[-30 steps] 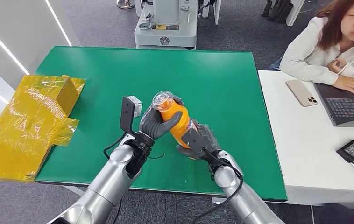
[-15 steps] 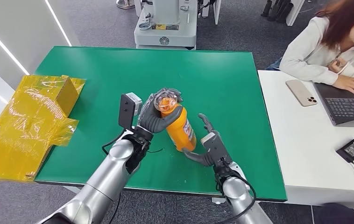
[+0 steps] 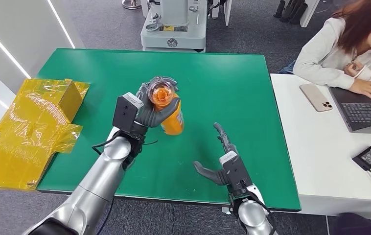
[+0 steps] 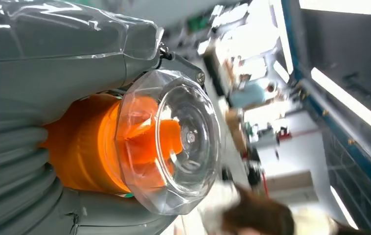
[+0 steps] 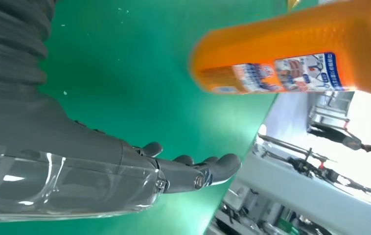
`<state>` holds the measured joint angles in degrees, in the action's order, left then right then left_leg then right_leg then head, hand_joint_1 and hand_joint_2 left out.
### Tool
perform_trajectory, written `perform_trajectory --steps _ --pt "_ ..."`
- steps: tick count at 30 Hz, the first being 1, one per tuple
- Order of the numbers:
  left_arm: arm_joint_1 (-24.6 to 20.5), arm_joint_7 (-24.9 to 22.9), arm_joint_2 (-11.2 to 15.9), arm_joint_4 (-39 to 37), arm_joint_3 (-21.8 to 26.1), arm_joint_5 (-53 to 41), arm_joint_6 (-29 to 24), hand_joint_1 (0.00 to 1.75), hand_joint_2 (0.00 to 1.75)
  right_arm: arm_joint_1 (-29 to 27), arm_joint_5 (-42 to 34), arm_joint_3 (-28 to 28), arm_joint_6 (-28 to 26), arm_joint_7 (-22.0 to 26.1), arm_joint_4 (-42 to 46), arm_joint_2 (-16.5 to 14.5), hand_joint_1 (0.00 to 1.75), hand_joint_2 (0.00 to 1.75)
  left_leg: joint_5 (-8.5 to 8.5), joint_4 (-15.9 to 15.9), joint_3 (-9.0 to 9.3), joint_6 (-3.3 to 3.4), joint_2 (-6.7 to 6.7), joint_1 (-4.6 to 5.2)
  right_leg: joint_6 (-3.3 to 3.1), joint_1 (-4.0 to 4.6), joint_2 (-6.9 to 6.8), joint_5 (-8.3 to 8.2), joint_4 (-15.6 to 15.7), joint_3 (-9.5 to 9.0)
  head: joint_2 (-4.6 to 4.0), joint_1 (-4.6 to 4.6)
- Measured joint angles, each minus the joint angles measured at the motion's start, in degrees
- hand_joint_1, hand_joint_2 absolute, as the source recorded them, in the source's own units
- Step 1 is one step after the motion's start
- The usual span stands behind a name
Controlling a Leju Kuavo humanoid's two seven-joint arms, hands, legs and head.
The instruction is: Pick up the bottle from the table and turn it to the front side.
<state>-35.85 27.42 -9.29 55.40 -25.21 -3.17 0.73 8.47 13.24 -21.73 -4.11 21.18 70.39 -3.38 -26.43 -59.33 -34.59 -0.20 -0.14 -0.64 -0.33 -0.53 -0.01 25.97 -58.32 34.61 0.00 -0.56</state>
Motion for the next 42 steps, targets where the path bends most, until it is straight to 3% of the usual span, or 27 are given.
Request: perform_trajectory --steps 7,12,15,19,24,29,34,42 --pt "-2.9 0.7 4.6 -1.3 1.0 -24.3 -15.6 1.75 1.75 -5.0 6.2 0.2 -0.5 0.0 11.9 -1.0 0.0 1.75 0.0 0.1 0.02 -0.01 0.05 -0.01 -0.01 0.0 0.05 0.01 0.0 0.02 0.0 0.0" --pt "-3.2 0.5 8.7 -5.0 2.7 -33.4 -23.2 1.75 1.75 -7.2 6.3 0.2 0.3 0.8 17.2 -1.1 0.0 1.75 0.03 0.1 0.05 -0.05 0.11 -0.01 -0.01 0.01 0.09 0.01 0.0 0.02 0.0 -0.01" --pt "-3.5 -2.5 11.2 -7.1 2.9 -44.2 -28.5 1.75 1.75 -8.0 5.4 0.3 0.0 1.9 18.3 -1.0 0.0 1.75 0.04 0.1 0.05 -0.06 0.11 -0.01 -0.01 0.01 0.09 0.01 0.0 0.02 0.0 0.0" --pt "-5.0 -10.7 14.3 -11.8 2.1 -63.2 -34.2 1.75 1.75 -9.0 4.4 0.3 -0.7 2.7 19.3 -0.5 0.0 1.75 0.04 0.1 0.05 -0.06 0.11 0.0 -0.01 0.0 0.09 0.01 0.0 0.02 0.0 0.01" --pt "-7.1 -19.2 17.5 -18.5 -1.1 -79.2 -34.2 1.75 1.75 -10.5 4.3 0.3 -1.8 2.9 20.2 -0.1 0.0 1.75 0.04 0.1 0.05 -0.06 0.11 0.0 -0.01 0.0 0.09 0.01 0.0 0.03 0.0 0.01" --pt "-8.5 -23.5 20.6 -23.4 -6.0 -83.0 -33.3 1.75 1.75 -12.5 4.8 0.3 -1.9 2.5 21.4 0.1 0.0 1.75 0.04 0.1 0.05 -0.07 0.2 -0.01 -0.02 0.01 0.22 0.01 0.0 0.08 0.0 0.0" --pt "-8.7 -20.3 22.5 -27.1 -9.0 -82.7 -30.6 1.75 1.75 -14.2 5.5 0.4 -1.8 2.2 22.3 0.2 0.0 1.75 0.03 0.1 0.03 -0.07 0.19 -0.01 -0.02 0.01 0.2 0.02 0.0 0.08 0.0 0.0" --pt "-7.5 -13.0 22.8 -32.2 -8.2 -74.1 -22.8 1.75 1.75 -16.7 5.5 0.8 -2.9 1.4 24.4 0.3 0.0 1.75 0.03 0.1 0.02 -0.07 0.18 0.0 -0.02 0.0 0.19 0.01 0.0 0.07 0.0 0.01"
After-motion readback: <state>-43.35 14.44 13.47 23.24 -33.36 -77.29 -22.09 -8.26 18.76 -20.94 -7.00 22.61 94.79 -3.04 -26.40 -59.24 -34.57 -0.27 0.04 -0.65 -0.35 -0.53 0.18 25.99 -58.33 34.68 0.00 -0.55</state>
